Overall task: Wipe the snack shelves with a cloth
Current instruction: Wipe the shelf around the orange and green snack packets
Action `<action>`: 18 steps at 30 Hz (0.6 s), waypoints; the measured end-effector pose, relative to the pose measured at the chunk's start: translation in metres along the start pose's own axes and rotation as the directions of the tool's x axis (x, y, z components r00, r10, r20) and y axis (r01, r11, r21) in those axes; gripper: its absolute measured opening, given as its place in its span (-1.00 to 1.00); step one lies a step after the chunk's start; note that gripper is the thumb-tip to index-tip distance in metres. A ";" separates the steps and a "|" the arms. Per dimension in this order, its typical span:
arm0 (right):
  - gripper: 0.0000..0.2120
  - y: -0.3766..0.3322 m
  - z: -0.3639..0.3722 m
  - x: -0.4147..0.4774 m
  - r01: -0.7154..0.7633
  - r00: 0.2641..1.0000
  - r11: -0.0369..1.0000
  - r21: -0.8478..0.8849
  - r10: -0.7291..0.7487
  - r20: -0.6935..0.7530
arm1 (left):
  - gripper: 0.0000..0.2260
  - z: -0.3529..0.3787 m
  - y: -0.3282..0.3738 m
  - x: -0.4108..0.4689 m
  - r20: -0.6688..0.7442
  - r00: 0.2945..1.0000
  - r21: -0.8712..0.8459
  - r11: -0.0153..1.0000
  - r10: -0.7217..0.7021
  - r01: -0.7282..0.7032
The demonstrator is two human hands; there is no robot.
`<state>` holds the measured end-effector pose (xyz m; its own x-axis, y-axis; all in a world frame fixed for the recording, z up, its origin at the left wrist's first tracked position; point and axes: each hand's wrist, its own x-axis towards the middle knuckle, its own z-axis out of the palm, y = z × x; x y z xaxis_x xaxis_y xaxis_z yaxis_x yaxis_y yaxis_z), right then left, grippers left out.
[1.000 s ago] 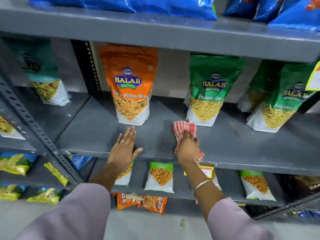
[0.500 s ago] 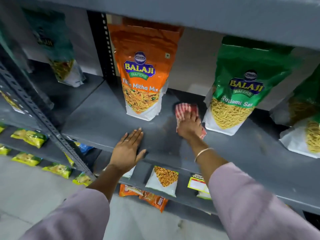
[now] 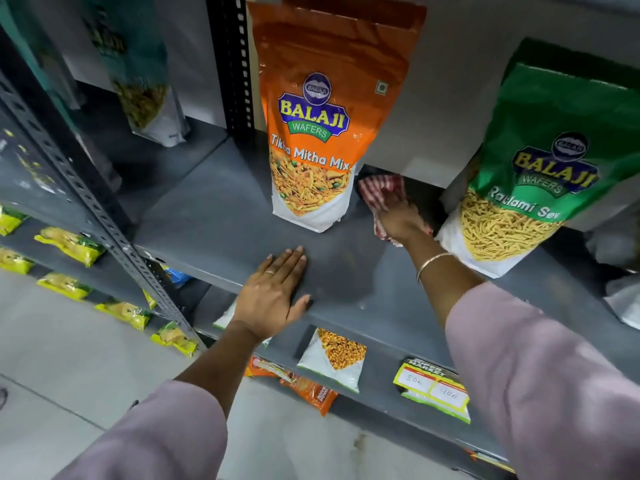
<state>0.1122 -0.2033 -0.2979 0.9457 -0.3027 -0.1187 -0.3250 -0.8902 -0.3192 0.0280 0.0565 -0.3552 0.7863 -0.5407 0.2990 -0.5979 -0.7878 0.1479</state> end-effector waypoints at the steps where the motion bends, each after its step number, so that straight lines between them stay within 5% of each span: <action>1: -0.49 0.004 0.006 -0.006 0.017 1.000 1.000 -0.004 -0.017 0.002 | -0.44 -0.001 0.000 0.000 0.014 1.000 0.010 1.000 -0.003 0.003; 6: -0.54 0.004 0.023 -0.074 0.144 0.988 0.990 0.002 -0.144 -0.057 | -0.43 -0.009 0.004 -0.001 0.091 0.995 0.024 0.999 -0.029 0.026; 12: -0.53 0.016 0.015 -0.153 0.368 0.922 0.914 0.168 -0.382 0.059 | -0.31 -0.013 0.004 -0.003 0.145 0.989 0.011 1.000 -0.020 0.019; 15: -0.53 0.024 -0.013 -0.185 0.326 0.884 0.941 0.091 -0.338 0.324 | -0.43 -0.016 0.007 -0.005 0.127 0.991 -0.022 0.999 -0.029 0.032; 18: -0.55 0.026 -0.046 -0.192 0.158 0.817 0.884 0.439 -0.367 0.445 | -0.46 -0.016 0.009 -0.005 0.096 0.995 -0.029 0.999 -0.032 0.035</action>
<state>-0.0774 -0.1837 -0.2400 0.8879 0.2308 -0.3980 -0.1418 -0.6857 -0.7140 0.0166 0.0569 -0.3402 0.8162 -0.5413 0.2023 -0.5746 -0.7973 0.1850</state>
